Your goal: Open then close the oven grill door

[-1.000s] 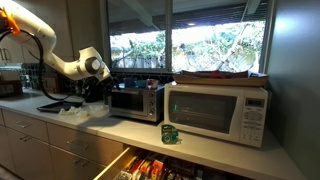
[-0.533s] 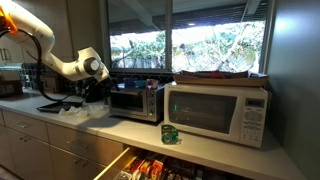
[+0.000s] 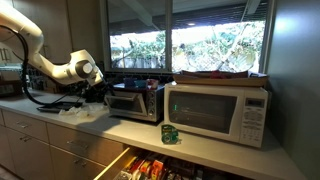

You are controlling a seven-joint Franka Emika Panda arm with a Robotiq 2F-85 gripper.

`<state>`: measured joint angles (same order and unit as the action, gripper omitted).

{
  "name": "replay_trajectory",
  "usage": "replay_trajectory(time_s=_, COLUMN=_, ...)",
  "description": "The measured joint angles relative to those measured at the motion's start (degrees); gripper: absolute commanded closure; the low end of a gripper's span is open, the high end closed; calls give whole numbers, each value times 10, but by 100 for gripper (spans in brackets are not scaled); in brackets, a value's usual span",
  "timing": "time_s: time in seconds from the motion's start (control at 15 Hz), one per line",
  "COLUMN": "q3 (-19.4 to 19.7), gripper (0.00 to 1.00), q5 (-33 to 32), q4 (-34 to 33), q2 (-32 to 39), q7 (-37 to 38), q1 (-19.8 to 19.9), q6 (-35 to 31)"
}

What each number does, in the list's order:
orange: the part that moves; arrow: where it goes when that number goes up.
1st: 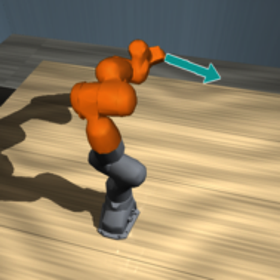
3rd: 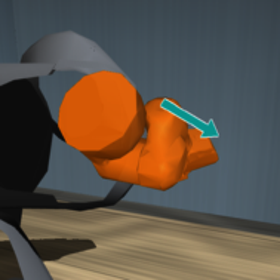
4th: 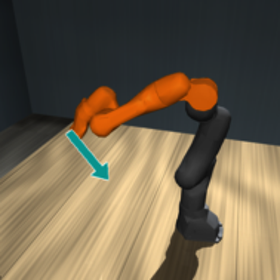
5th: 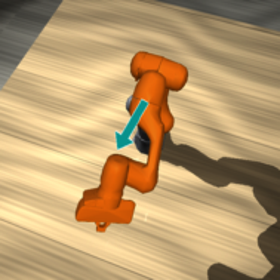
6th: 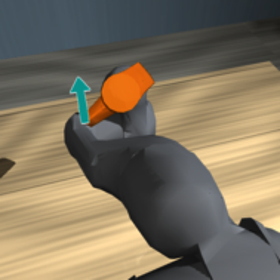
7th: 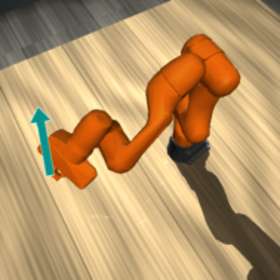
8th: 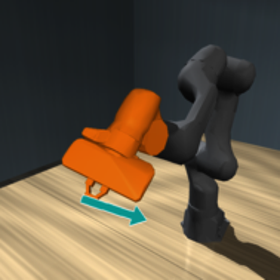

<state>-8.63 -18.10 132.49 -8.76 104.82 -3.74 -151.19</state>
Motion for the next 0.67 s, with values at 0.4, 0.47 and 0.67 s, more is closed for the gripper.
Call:
replay_trajectory(time_s=0.4, q3=-9, gripper=0, q5=12, q4=59, q2=-34, q7=16, q1=2, q6=4)
replay_trajectory(time_s=0.47, q3=-10, gripper=0, q5=16, q4=68, q2=-39, q7=19, q1=2, q6=6)
replay_trajectory(time_s=0.67, q3=-17, gripper=0, q5=33, q4=93, q2=-53, q7=22, q1=2, q6=11)
